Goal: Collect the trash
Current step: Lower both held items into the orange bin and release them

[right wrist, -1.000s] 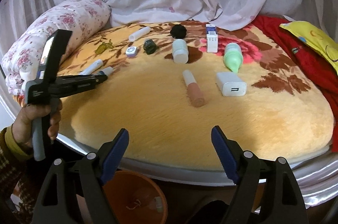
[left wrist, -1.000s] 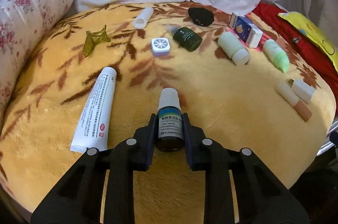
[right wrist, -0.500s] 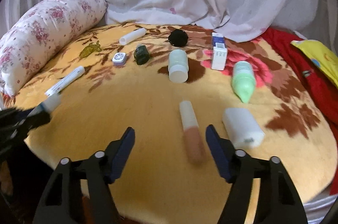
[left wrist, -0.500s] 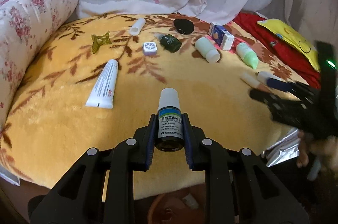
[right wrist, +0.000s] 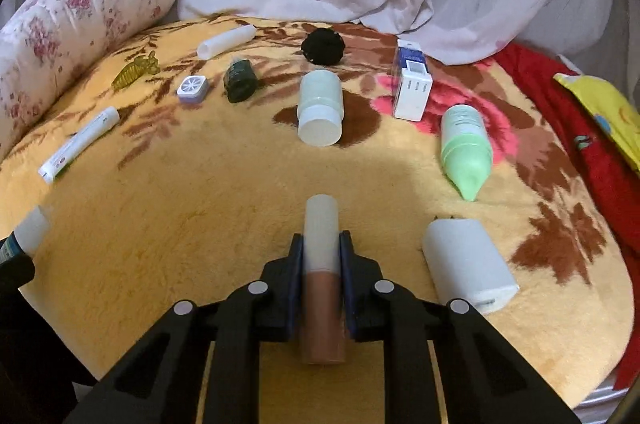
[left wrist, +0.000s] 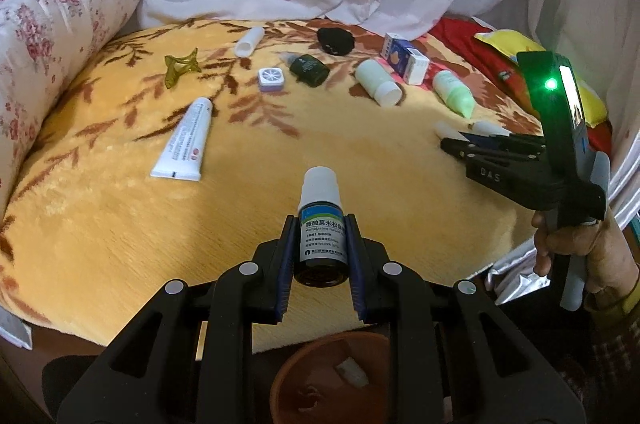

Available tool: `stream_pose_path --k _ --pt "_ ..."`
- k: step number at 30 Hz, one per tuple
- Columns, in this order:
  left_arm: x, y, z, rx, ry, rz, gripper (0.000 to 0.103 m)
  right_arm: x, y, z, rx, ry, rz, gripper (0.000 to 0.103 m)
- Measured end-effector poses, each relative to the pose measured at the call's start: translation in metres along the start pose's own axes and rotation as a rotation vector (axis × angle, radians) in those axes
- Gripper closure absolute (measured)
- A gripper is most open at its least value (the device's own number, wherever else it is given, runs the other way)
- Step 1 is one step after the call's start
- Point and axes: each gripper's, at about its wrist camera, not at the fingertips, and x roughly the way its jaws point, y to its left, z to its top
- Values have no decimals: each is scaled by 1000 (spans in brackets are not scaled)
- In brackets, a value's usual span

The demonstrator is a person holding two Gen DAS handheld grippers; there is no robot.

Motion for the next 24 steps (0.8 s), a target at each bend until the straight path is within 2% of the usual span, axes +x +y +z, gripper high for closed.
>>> stream_pose_path --k 6,9,15,24 --pt "-12 -10 -12 27 17 -27 80 -44 19 -13 -29 -31 102 86" --pt "-21 -13 -23 28 40 -39 80 -75 37 -27 -42 -26 191 86" --pt "-36 -16 -60 28 146 -70 80 -94 66 -70 -51 99 322 86" --pt "-34 -12 -110 60 321 -93 80 -81 90 -130 -73 290 379 85"
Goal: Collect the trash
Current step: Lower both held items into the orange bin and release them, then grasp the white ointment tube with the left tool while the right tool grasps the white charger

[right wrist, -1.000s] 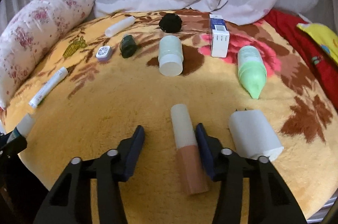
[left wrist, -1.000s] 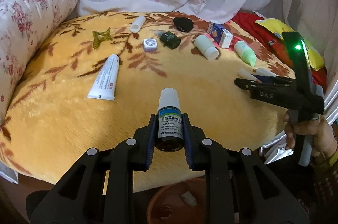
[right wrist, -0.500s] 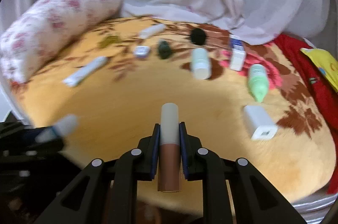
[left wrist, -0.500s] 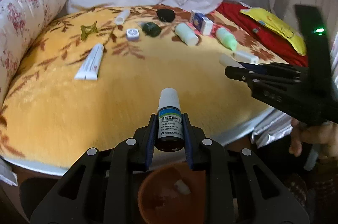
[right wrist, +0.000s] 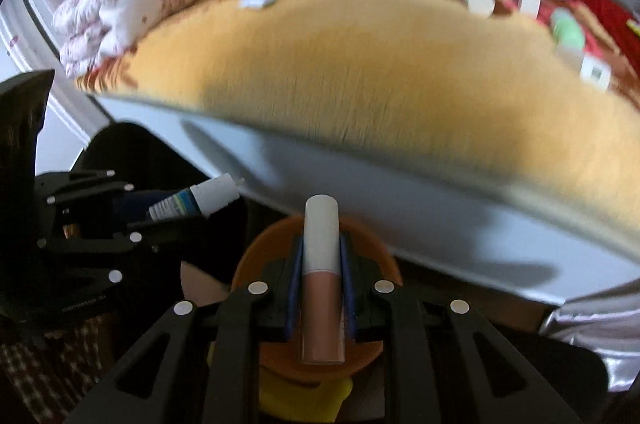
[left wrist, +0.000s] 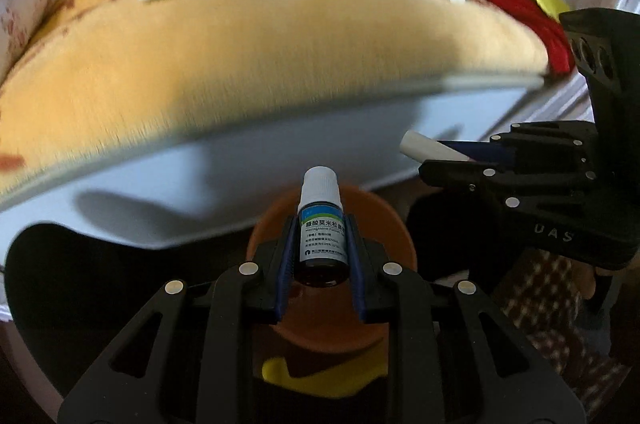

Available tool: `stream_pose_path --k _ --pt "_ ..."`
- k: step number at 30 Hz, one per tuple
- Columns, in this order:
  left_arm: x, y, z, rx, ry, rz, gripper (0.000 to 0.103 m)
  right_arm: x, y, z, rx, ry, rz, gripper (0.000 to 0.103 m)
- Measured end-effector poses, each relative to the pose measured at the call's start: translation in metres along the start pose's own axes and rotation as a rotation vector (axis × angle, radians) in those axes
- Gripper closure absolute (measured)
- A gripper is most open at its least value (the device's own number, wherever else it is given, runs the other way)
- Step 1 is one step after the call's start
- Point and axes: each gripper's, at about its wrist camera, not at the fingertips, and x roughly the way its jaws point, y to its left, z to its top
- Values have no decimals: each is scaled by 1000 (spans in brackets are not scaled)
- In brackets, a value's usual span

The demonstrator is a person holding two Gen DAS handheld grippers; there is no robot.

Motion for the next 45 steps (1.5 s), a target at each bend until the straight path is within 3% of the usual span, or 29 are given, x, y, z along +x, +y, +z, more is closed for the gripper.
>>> stream_pose_path --k 3,4,5,6,7,12,16,23,26,31,37,45 --pt "3 -6 -7 34 37 1 79 8 5 -10 -10 65 21 84" --pt "3 -7 -8 31 45 -3 72 9 5 -11 -10 73 18 68" --pt "3 -8 -9 30 51 -3 63 8 6 -12 -10 77 6 37" --pt "2 -8 -9 27 47 13 45 5 7 -12 -14 61 -11 28" --pt "-1 -8 -9 25 33 24 38 4 6 -12 -18 51 -25 26" --pt "-13 -2 -3 2 -22 39 30 -9 -6 -5 5 -5 -53 24" --pt "-21 8 6 -20 -72 70 27 -31 -24 3 44 -115 -95 14" --pt "-65 36 49 -96 -317 168 17 -70 -41 28 96 -341 -159 11" --pt "-73 54 70 -128 -377 204 16 -82 -49 39 114 -413 -183 8" --pt "-59 76 111 -150 -396 281 16 -89 -68 52 137 -448 -226 8" --pt "-32 98 145 -184 -365 286 16 -85 -85 56 164 -458 -261 8" --pt "8 110 185 -156 -309 356 16 -82 -104 59 194 -464 -306 8"
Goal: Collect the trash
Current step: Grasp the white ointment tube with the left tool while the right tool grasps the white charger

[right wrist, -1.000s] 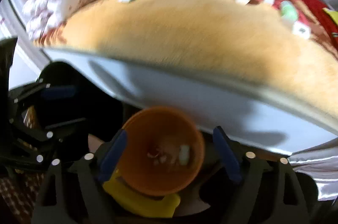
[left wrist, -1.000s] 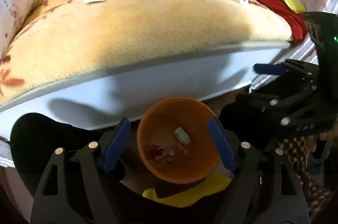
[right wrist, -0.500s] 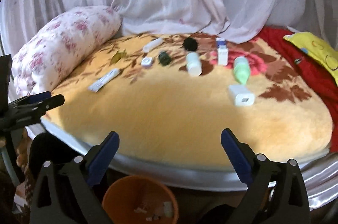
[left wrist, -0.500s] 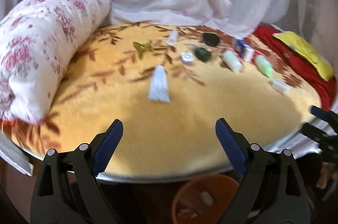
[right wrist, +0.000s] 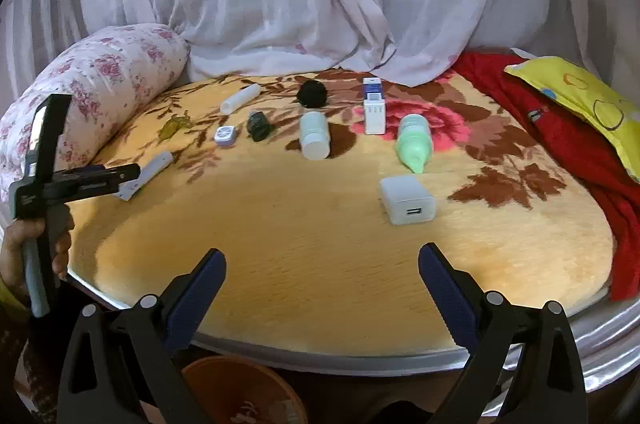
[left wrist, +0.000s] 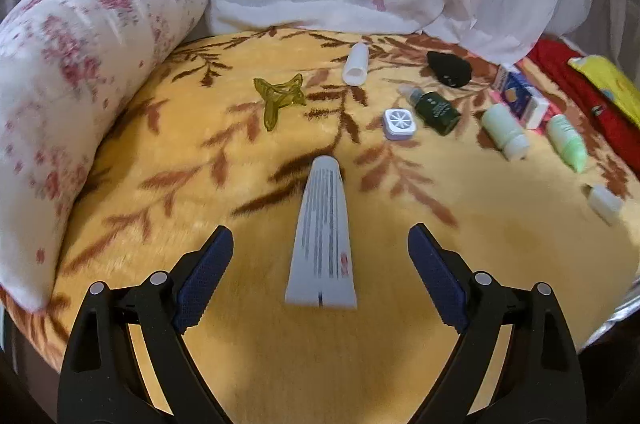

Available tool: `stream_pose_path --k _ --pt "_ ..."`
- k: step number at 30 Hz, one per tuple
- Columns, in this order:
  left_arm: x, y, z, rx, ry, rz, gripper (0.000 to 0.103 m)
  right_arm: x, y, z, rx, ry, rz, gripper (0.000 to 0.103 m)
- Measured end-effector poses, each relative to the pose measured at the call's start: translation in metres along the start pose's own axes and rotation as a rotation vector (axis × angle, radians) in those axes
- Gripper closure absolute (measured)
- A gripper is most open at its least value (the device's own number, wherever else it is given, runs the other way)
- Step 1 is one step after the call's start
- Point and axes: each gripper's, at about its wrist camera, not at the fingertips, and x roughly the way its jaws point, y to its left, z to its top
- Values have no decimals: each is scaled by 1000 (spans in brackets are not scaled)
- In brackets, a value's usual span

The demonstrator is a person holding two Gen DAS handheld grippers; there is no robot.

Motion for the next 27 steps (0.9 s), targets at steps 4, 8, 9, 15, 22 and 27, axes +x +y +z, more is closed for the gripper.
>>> stream_pose_path --k 4,8,9,15,22,27 --pt "32 -2 11 17 45 40 16 1 -6 0 14 1 -10 8" --pt "59 -1 14 18 131 -1 47 4 -11 0 22 1 -20 8" --pt "58 -1 13 17 119 -22 62 5 -13 0 24 3 -21 8" --pt "35 1 3 -9 57 -62 72 14 -22 4 37 8 -43 8" --pt "-14 -14 -8 -5 -11 -143 72 40 -49 20 49 24 -119 8" --pt "-39 -26 -19 10 -37 -194 72 76 -60 34 36 86 -158 8"
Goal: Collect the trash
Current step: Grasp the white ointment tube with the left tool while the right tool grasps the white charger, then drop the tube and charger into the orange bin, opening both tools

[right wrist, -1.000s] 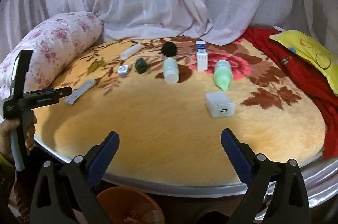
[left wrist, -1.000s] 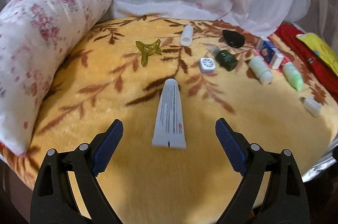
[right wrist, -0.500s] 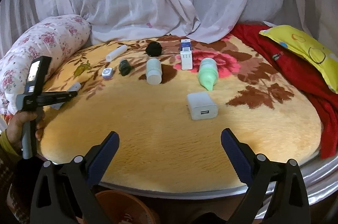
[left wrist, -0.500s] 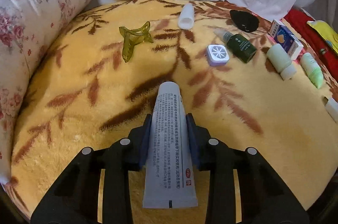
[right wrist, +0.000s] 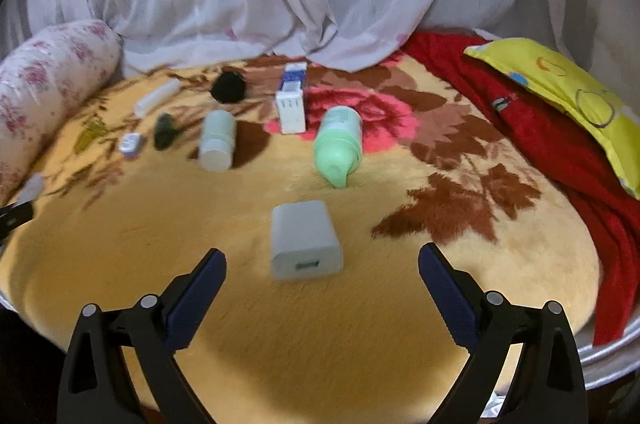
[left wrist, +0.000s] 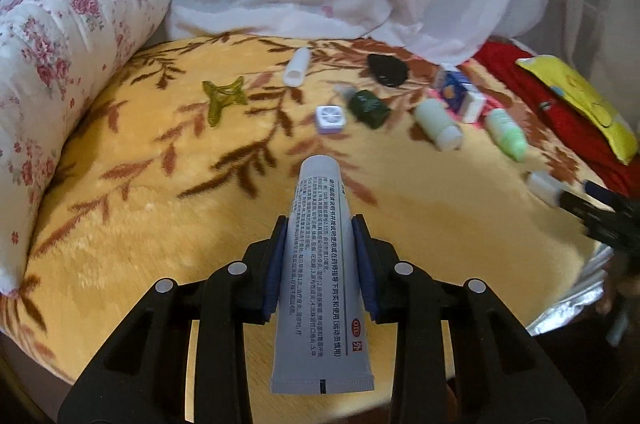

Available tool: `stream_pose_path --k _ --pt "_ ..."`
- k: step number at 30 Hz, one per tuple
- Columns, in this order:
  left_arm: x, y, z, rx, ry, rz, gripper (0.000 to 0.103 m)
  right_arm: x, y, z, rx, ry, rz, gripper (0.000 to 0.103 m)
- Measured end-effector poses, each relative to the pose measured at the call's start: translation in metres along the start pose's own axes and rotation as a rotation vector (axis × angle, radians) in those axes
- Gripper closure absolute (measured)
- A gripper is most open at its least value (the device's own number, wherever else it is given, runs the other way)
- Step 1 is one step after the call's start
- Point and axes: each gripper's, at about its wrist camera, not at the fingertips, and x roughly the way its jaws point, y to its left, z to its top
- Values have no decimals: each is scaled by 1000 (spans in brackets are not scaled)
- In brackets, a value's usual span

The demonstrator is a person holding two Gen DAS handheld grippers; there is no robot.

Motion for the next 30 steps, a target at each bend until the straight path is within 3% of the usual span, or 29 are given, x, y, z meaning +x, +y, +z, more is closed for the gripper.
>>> stream_pose_path --k 3,7,9,10,11,16,22,26,30 --pt "-7 -5 -4 1 -7 -15 72 14 1 7 -2 20 4 8" --pt "-9 -8 -8 7 -5 -19 72 29 10 11 -21 47 2 16" --pt "-9 -8 -11 6 0 -23 72 36 14 10 -37 69 8 29" --pt "-9 -9 -12 5 1 -25 72 39 15 9 -45 80 15 50" --pt "-9 -9 -13 4 2 -28 72 41 16 8 -49 82 9 63" --pt "-13 -16 -20 18 9 -43 72 17 21 2 -43 15 22 64" --pt "-34 -32 -36 66 17 -81 72 -44 46 -14 -84 -15 145 64" --pt "-53 -44 -57 115 56 -121 72 -82 74 -41 -151 30 256 64" --pt "-62 -53 -88 147 137 -170 72 -93 98 -85 -194 159 356 64"
